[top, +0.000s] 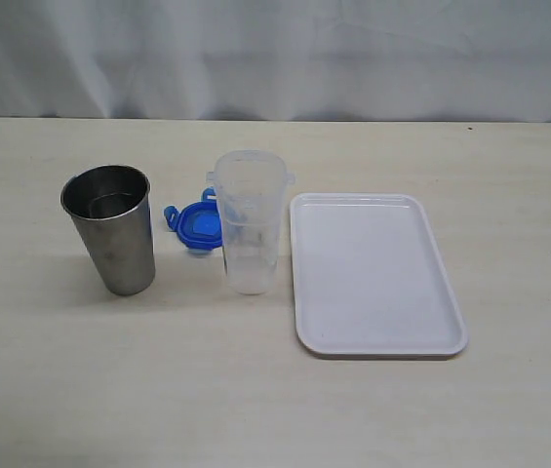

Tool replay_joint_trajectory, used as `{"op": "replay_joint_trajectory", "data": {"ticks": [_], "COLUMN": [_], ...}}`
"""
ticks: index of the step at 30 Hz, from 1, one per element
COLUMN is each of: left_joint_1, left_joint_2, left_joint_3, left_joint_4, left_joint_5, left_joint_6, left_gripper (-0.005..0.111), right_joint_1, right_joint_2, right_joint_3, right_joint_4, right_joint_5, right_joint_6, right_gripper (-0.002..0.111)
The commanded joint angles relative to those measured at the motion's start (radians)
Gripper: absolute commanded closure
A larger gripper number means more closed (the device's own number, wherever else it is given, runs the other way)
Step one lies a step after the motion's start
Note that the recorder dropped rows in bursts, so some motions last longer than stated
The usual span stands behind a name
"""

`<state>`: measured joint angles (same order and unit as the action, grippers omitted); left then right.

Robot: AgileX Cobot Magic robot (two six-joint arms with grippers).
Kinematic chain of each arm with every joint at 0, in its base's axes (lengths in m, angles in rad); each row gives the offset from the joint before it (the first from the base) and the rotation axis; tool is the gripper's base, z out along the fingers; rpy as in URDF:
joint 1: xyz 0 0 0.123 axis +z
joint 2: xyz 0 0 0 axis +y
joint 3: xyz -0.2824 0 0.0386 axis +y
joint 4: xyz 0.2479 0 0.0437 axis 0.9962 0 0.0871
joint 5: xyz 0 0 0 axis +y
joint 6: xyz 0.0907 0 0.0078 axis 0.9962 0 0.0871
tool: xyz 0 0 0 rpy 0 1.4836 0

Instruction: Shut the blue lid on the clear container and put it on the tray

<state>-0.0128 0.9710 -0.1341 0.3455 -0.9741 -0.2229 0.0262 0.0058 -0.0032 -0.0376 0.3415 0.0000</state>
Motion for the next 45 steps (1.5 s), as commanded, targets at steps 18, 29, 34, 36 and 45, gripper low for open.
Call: {"op": "replay_joint_trajectory", "data": {"ticks": [18,29,34,36,45], "left_joint_1": [0.001,0.001,0.001,0.001,0.001], "left_joint_2": [0.715,0.747,0.846,0.893,1.015], "left_joint_3": [-0.112,-0.16,-0.193,-0.209,-0.274], "left_joint_4": [0.189,0.2,0.256,0.264,0.276], "left_joint_5": [-0.247,-0.208,-0.247,-0.247,-0.247], "left_joint_6": [0.118,0.141,0.141,0.141,0.141], "left_gripper": [0.003,0.003,0.003,0.003,0.003], "right_joint_1": [0.0,0.0,0.0,0.0,0.0], "right_joint_2": [-0.006,-0.006,-0.006,-0.006,-0.006], "right_joint_3": [0.003,0.003,0.003,0.003,0.003], "right_joint_4": [0.0,0.0,0.0,0.0,0.0], "right_joint_5": [0.003,0.003,0.003,0.003,0.003], "right_joint_6": [0.0,0.0,0.0,0.0,0.0], "right_gripper": [0.104,0.104,0.104,0.104,0.104]}}
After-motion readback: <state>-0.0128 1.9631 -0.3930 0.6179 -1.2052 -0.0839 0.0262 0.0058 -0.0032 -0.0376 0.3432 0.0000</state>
